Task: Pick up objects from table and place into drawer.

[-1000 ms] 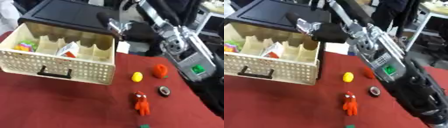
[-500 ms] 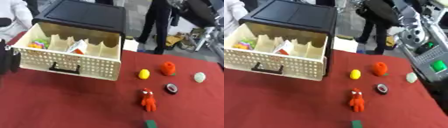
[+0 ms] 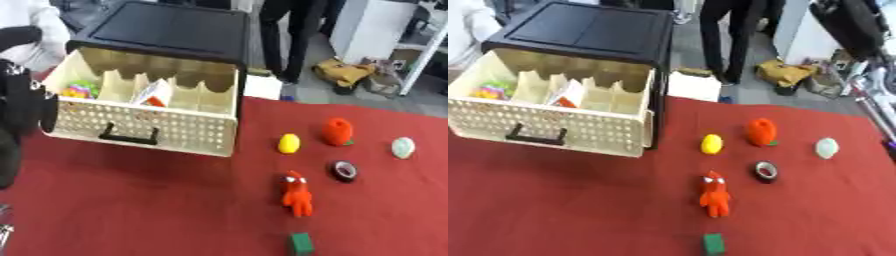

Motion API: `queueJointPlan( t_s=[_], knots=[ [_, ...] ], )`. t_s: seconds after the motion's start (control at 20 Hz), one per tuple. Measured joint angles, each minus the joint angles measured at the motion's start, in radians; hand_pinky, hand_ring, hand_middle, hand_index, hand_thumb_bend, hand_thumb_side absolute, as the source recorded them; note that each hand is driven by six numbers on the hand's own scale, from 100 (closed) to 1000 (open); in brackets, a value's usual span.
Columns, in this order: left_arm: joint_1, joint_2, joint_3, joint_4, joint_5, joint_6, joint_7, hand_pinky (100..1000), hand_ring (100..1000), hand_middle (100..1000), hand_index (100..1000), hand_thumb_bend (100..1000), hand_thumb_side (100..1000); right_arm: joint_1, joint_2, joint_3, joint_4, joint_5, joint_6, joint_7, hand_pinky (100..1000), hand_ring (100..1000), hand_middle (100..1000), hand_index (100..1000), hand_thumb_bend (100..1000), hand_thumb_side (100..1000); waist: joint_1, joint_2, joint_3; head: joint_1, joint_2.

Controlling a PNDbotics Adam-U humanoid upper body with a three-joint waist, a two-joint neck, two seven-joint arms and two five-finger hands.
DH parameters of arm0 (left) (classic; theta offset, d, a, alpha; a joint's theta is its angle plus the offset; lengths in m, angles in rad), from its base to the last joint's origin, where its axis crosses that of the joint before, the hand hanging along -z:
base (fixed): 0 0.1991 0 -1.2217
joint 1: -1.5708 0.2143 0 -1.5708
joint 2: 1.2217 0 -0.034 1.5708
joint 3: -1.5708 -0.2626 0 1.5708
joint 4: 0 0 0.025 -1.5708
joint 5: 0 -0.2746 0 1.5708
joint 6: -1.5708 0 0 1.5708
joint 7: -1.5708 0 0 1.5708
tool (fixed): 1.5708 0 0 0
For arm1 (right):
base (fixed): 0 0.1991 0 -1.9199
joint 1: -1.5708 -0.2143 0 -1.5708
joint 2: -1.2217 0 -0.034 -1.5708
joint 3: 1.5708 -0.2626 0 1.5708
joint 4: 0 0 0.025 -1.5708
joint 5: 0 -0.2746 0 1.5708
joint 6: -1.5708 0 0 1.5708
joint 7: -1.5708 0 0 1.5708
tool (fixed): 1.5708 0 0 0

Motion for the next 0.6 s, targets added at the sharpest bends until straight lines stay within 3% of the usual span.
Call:
queueJointPlan(
  t_s=[0.05, 0.25, 0.6],
  knots=[
    [0.001, 0.0, 0.002, 0.0, -0.002, -0.001, 0.003, 144, 100, 100, 753, 127, 1000, 0.018, 0.0, -0.011, 0.0, -0.024, -0.014, -0.006, 615, 760, 530, 721, 175, 884, 0.004, 0.0, -0.005, 0.006, 0.003],
    [0.007, 0.003, 0.009, 0.0, -0.011, -0.002, 0.014, 150, 100, 100, 755, 125, 1000, 0.078, 0.0, -0.062, 0.0, -0.096, -0.063, -0.051, 621, 758, 553, 728, 100, 868, 0.015, 0.0, -0.021, 0.027, 0.008],
    [0.011, 0.019, 0.021, 0.0, -0.03, -0.009, 0.033, 160, 100, 100, 758, 121, 1000, 0.192, 0.052, -0.129, 0.0, -0.127, -0.172, -0.138, 653, 774, 597, 743, 100, 869, 0.038, 0.008, -0.054, 0.054, 0.015]
  ],
)
